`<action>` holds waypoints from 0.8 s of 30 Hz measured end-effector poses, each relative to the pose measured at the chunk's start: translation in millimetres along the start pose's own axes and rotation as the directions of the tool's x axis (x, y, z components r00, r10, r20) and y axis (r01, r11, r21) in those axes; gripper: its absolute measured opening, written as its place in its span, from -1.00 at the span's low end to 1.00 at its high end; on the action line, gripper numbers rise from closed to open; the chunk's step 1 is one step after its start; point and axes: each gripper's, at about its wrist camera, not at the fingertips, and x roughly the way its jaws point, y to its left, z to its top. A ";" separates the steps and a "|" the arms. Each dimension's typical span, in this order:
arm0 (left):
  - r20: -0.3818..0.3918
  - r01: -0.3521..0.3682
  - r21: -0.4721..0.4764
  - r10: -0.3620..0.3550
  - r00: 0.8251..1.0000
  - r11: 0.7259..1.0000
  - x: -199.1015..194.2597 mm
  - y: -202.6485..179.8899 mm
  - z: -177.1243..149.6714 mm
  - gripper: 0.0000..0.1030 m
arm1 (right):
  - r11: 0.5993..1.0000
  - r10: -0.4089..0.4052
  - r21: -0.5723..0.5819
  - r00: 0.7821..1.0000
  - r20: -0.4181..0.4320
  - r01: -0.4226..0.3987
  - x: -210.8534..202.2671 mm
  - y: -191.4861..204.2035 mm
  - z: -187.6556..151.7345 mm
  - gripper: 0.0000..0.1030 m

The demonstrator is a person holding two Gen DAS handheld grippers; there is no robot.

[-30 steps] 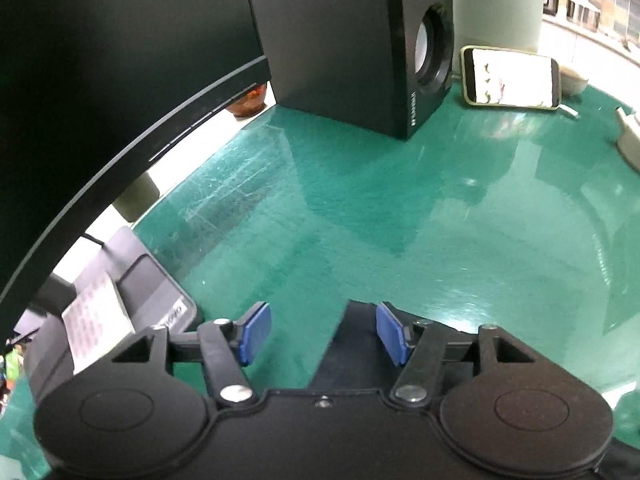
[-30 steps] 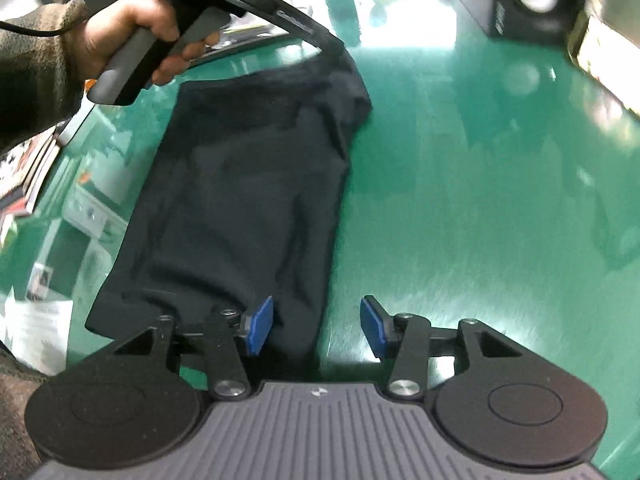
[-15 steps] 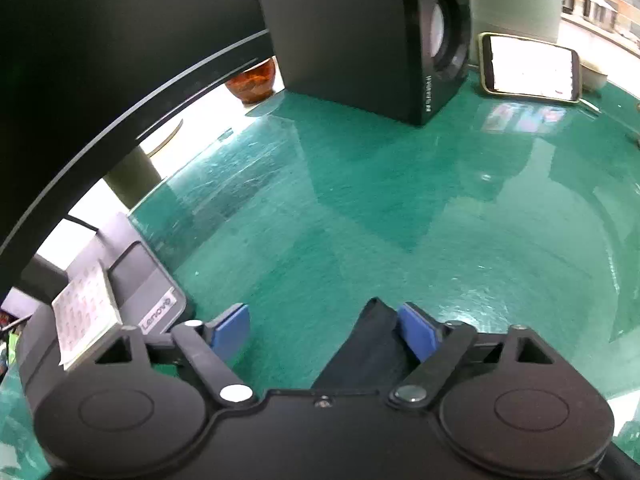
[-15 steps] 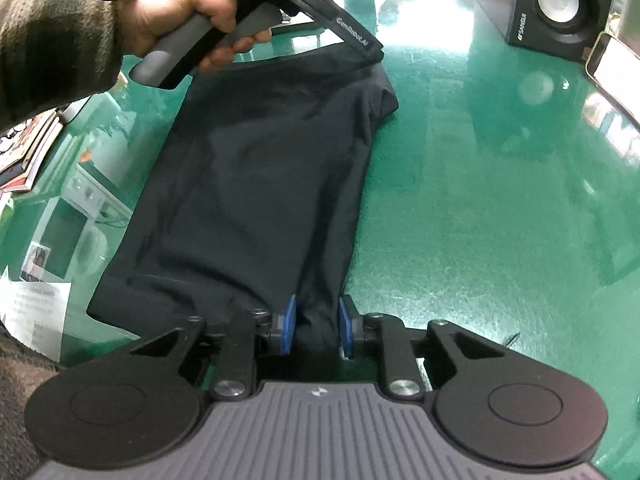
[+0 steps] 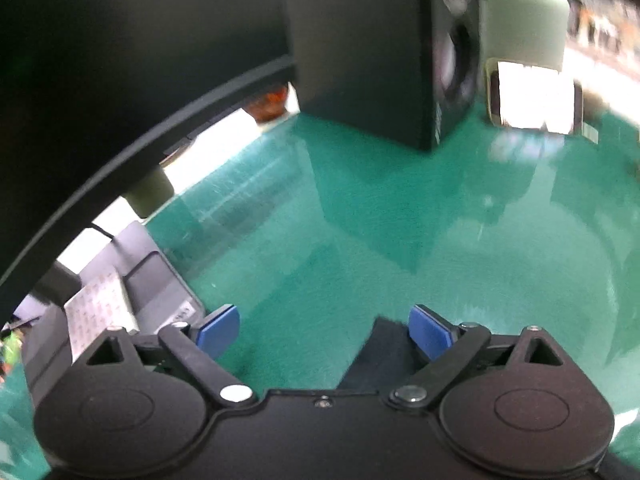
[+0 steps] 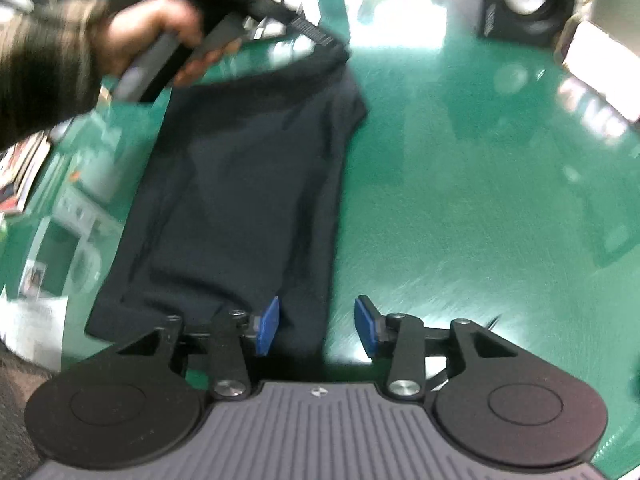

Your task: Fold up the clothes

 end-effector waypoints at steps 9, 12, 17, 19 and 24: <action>-0.138 0.106 0.178 -0.082 0.987 0.978 13.6 -35.6 -10.1 -0.26 | 0.982 0.081 -0.170 0.996 -0.036 -0.086 11.5 29.0 2.5 -0.56; -0.140 0.100 0.139 -0.081 0.987 0.985 16.6 -33.1 -7.9 -0.23 | 0.979 0.070 -0.184 0.994 -0.088 -0.085 20.2 31.4 0.3 -0.55; -0.147 0.087 0.127 -0.069 0.987 0.988 19.2 -33.2 -6.3 -0.11 | 0.979 0.064 -0.186 0.992 -0.112 -0.085 23.4 32.2 0.0 -0.55; -0.146 0.086 0.109 -0.070 0.987 0.990 20.6 -31.1 -6.3 -0.06 | 0.979 0.064 -0.188 0.992 -0.113 -0.084 22.9 33.4 -0.6 -0.55; -0.143 0.063 0.091 -0.049 0.989 0.994 26.1 -27.4 -7.7 0.25 | 0.979 0.068 -0.183 0.992 -0.109 -0.088 24.9 33.1 -2.5 -0.55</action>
